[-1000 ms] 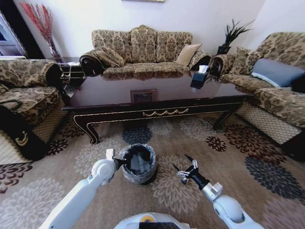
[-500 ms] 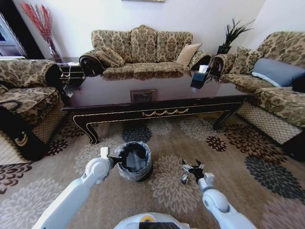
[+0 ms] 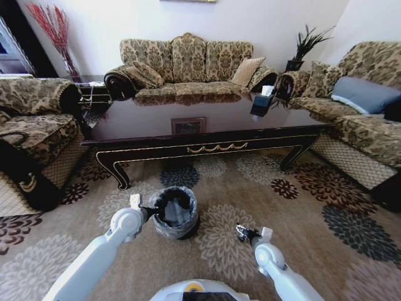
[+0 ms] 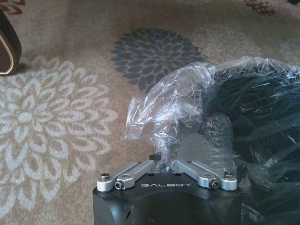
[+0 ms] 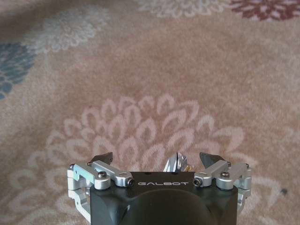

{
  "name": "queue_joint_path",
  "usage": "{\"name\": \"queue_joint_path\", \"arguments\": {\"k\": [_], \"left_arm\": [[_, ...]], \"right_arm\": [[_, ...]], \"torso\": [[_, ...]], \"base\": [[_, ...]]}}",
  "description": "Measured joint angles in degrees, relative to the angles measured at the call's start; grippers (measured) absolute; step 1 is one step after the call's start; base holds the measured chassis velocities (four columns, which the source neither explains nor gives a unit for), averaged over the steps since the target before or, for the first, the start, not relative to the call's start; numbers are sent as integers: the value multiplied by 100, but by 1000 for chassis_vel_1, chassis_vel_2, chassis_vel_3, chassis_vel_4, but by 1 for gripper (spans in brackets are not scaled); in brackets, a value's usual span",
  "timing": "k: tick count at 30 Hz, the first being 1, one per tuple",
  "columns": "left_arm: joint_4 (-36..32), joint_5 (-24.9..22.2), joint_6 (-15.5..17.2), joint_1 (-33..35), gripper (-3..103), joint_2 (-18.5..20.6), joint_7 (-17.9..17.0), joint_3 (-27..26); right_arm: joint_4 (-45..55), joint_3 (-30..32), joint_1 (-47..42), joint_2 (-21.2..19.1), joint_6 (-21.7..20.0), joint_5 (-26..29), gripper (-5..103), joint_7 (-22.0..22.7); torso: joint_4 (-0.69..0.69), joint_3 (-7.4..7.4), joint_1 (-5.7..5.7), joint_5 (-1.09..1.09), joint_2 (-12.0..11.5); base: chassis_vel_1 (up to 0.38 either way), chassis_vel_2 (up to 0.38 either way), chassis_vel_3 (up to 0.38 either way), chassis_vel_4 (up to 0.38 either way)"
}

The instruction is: Move to the front of the table and pick up the trash from the floor, then place it into the trash bin.

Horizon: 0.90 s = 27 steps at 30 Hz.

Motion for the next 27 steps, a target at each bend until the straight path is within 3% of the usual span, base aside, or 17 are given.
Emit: {"name": "queue_joint_path", "arguments": {"k": [10,22,27], "left_arm": [[-31,-85,0,-75,0,98,-11,-19],[-91,-117,0,-35,0,167,-24,-90],[-133,-119,0,-35,0,165,-25,-92]], "right_arm": [[-918,134,450,573,210,-65,100,11],[-1422,311,503,730,405,-278,101,-190],[-1490,343,480,692,298,-260,88,-208]], "torso": [[1,0,0,0,0],[0,0,0,0,0],[0,0,0,0,0]], "base": [[0,0,0,0],[0,0,0,0],[0,0,0,0]]}}
